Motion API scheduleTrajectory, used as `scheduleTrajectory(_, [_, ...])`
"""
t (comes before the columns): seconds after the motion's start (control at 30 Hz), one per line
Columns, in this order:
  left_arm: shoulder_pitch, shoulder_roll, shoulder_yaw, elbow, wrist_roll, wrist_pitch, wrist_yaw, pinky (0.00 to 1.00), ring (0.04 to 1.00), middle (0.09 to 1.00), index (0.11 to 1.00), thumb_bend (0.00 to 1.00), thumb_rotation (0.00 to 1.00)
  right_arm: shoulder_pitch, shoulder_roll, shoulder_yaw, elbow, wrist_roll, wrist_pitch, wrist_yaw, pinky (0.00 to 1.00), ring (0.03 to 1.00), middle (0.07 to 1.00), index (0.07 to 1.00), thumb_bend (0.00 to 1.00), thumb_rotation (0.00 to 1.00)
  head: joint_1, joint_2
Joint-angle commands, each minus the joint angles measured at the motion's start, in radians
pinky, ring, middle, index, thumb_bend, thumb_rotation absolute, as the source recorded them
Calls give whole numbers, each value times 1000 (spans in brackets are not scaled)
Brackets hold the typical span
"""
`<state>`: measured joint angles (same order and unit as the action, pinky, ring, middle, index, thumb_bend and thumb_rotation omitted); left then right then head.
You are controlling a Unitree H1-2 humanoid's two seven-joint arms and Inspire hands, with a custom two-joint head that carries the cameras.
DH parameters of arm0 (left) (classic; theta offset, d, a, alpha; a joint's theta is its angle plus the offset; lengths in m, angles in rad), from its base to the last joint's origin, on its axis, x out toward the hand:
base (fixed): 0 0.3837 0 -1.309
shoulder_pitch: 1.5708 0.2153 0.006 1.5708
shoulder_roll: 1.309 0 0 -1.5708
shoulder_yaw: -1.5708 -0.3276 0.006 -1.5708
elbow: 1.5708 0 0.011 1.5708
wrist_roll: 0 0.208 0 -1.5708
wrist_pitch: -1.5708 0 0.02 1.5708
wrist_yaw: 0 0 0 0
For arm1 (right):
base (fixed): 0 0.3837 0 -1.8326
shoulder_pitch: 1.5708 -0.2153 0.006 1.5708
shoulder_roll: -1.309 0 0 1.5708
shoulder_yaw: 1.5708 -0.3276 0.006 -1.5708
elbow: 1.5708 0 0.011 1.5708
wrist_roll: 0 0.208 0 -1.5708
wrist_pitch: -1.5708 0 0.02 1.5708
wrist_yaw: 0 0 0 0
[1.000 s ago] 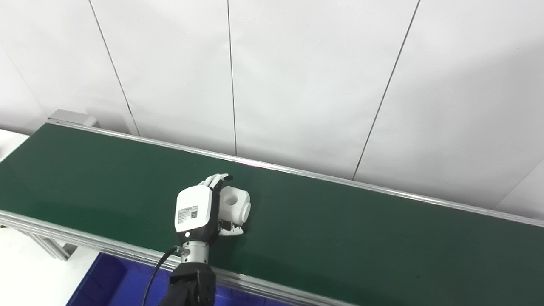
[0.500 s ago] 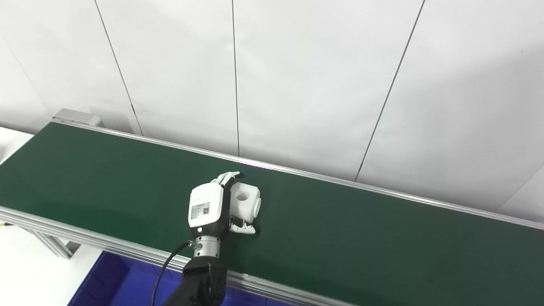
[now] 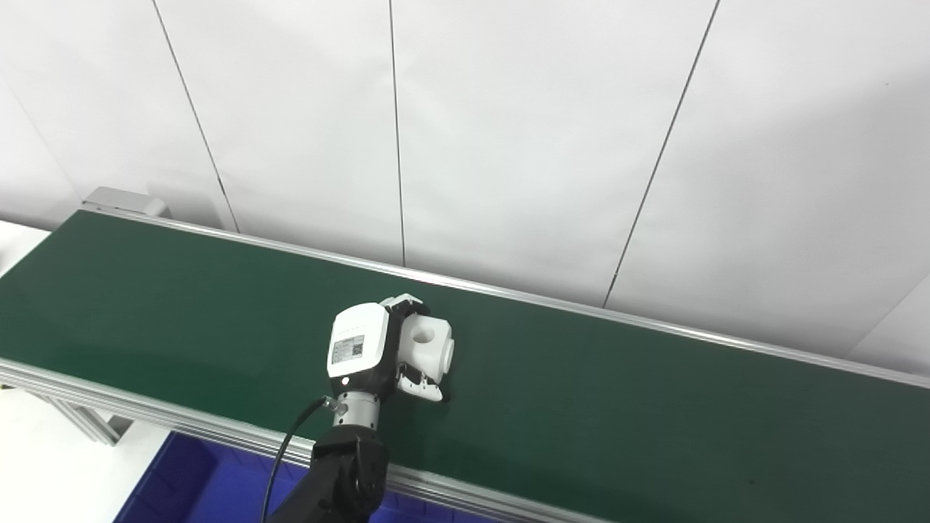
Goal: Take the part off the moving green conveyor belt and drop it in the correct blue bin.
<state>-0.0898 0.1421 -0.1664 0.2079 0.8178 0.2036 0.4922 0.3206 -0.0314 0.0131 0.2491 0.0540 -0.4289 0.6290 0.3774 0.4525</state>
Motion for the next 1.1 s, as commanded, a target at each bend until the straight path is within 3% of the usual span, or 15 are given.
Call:
scheduleTrajectory(0.0, [-4,20,5,-47,18,30,-15,257,353,449,548,494,0,0,8,-4,-23,22,-41,21,982,930,903,873,904,894,0,2])
scheduleTrajectory(0.37, [18,41,1,-186,38,42,-69,287,359,468,567,491,0,0,9,-16,-22,27,-41,45,972,933,909,876,896,890,11,12])
scheduleTrajectory(0.63, [67,55,23,-443,76,84,-197,322,368,492,568,491,0,4,8,-23,-38,29,-41,60,970,936,914,878,907,901,37,47])
scheduleTrajectory(0.77, [115,67,31,-593,108,79,-271,304,369,486,566,491,0,10,24,-49,-55,50,-41,93,960,931,913,874,887,896,69,105])
scheduleTrajectory(1.07, [242,94,41,-819,165,56,-453,271,352,478,570,489,0,44,34,-72,-165,69,-41,115,1000,954,932,900,920,889,139,246])
